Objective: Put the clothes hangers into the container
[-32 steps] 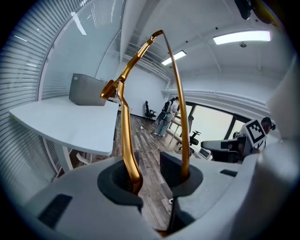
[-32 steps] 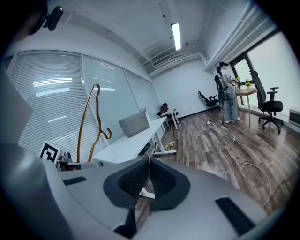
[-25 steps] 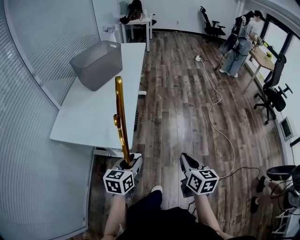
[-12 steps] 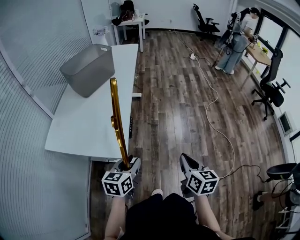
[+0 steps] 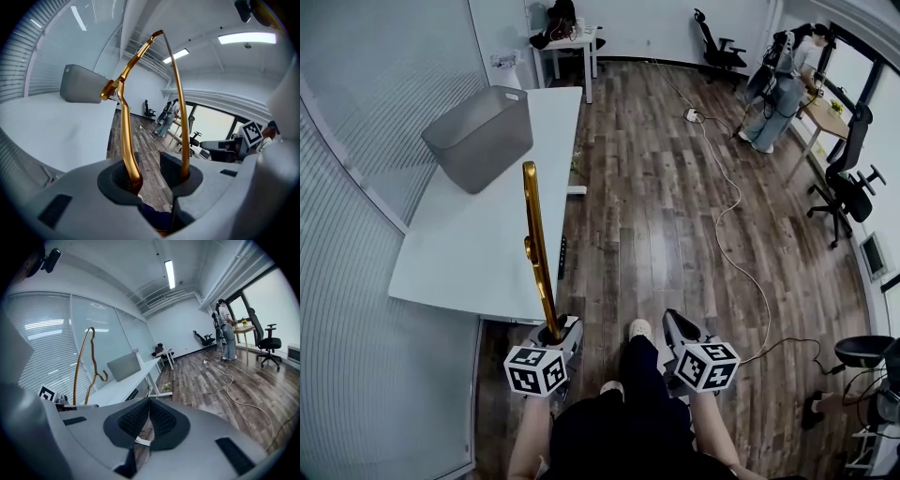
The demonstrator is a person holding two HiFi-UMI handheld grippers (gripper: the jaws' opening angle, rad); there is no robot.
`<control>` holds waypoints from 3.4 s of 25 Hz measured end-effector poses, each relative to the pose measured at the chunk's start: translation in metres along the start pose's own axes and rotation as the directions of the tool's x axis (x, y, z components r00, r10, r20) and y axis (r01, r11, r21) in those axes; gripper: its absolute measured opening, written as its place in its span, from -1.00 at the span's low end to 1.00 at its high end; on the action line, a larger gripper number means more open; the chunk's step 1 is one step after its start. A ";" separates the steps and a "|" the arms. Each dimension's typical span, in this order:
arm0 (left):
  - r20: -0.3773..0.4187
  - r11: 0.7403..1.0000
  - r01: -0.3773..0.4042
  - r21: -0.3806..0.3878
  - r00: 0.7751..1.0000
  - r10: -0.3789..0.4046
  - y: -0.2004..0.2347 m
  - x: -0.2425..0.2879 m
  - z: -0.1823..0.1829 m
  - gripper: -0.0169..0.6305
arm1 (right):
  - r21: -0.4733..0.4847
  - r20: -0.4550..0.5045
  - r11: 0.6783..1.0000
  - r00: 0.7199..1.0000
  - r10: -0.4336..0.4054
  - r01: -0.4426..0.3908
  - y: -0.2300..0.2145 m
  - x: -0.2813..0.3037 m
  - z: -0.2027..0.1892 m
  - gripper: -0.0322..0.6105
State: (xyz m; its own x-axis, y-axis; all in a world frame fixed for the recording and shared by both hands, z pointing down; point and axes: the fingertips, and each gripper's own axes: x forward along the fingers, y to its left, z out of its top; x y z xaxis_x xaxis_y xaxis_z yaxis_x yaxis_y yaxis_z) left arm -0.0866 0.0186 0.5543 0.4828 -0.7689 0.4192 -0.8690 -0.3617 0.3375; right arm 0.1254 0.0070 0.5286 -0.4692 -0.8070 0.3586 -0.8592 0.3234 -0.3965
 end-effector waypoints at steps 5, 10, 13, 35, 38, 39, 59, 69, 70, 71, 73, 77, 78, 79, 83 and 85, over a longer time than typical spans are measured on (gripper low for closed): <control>0.004 1.000 -0.011 0.003 1.000 0.011 0.001 0.023 0.013 -0.49 | 0.012 -0.005 1.000 1.000 0.026 -0.026 -0.011 0.025 0.012 -0.81; 0.009 0.999 -0.034 0.016 0.999 0.034 0.008 0.046 0.031 -0.49 | 0.013 0.007 0.998 0.998 0.066 -0.066 -0.018 0.057 0.035 -0.81; 0.014 0.999 -0.046 0.006 0.999 0.046 0.012 0.064 0.045 -0.49 | 0.004 -0.007 0.996 0.996 0.092 -0.092 -0.024 0.076 0.050 -0.81; 0.024 0.993 -0.113 -0.024 0.993 0.113 0.041 0.201 0.130 -0.49 | -0.014 -0.084 0.983 0.980 0.179 -0.181 -0.095 0.207 0.136 -0.81; 0.025 0.991 -0.133 -0.033 0.991 0.134 0.044 0.216 0.135 -0.49 | -0.021 -0.098 0.980 0.976 0.194 -0.197 -0.106 0.219 0.144 -0.81; 0.025 0.990 -0.139 -0.036 0.990 0.140 0.045 0.221 0.137 -0.50 | -0.023 -0.100 0.980 0.975 0.197 -0.200 -0.110 0.224 0.146 -0.81; 0.001 0.992 -0.128 -0.018 0.992 0.128 0.027 0.286 0.149 -0.50 | 0.022 -0.080 0.987 0.984 0.161 -0.160 -0.178 0.246 0.163 -0.81; 0.012 0.990 -0.137 -0.020 0.990 0.137 0.045 0.311 0.169 -0.50 | 0.007 -0.085 0.983 0.979 0.184 -0.184 -0.180 0.278 0.181 -0.81; 0.015 0.990 -0.142 -0.023 0.990 0.142 0.048 0.315 0.172 -0.50 | 0.006 -0.089 0.982 0.978 0.188 -0.188 -0.181 0.283 0.183 -0.81; 0.018 0.989 -0.147 -0.027 0.989 0.147 0.052 0.319 0.175 -0.50 | 0.005 -0.093 0.982 0.977 0.191 -0.191 -0.182 0.289 0.185 -0.81; 0.020 0.987 -0.155 -0.033 0.988 0.156 0.059 0.327 0.181 -0.50 | 0.004 -0.102 0.980 0.975 0.198 -0.198 -0.184 0.302 0.189 -0.81; 0.010 0.986 -0.157 -0.049 0.987 0.158 0.079 0.348 0.194 -0.50 | 0.011 -0.127 0.978 0.970 0.208 -0.209 -0.185 0.335 0.198 -0.81; 0.010 0.986 -0.156 -0.052 0.988 0.156 0.083 0.354 0.201 -0.50 | 0.011 -0.131 0.977 0.968 0.212 -0.212 -0.185 0.344 0.204 -0.81; 0.012 0.986 -0.156 -0.053 0.988 0.157 0.088 0.360 0.208 -0.50 | 0.010 -0.133 0.976 0.967 0.216 -0.217 -0.186 0.353 0.210 -0.81; 0.023 0.985 -0.168 -0.046 0.985 0.169 0.112 0.386 0.237 -0.50 | 0.013 -0.125 0.973 0.965 0.232 -0.232 -0.190 0.394 0.233 -0.81; 0.026 0.984 -0.169 -0.049 0.985 0.171 0.123 0.399 0.250 -0.50 | 0.008 -0.120 0.972 0.965 0.232 -0.233 -0.192 0.415 0.245 -0.81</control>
State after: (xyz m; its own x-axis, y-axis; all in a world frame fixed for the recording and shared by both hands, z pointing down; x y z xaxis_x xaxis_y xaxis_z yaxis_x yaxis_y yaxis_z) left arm -0.0278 -0.4648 0.5529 0.3243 -0.8327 0.4487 -0.9319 -0.1997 0.3029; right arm 0.1459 -0.5113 0.5467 -0.6770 -0.6443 0.3558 -0.7245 0.4986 -0.4759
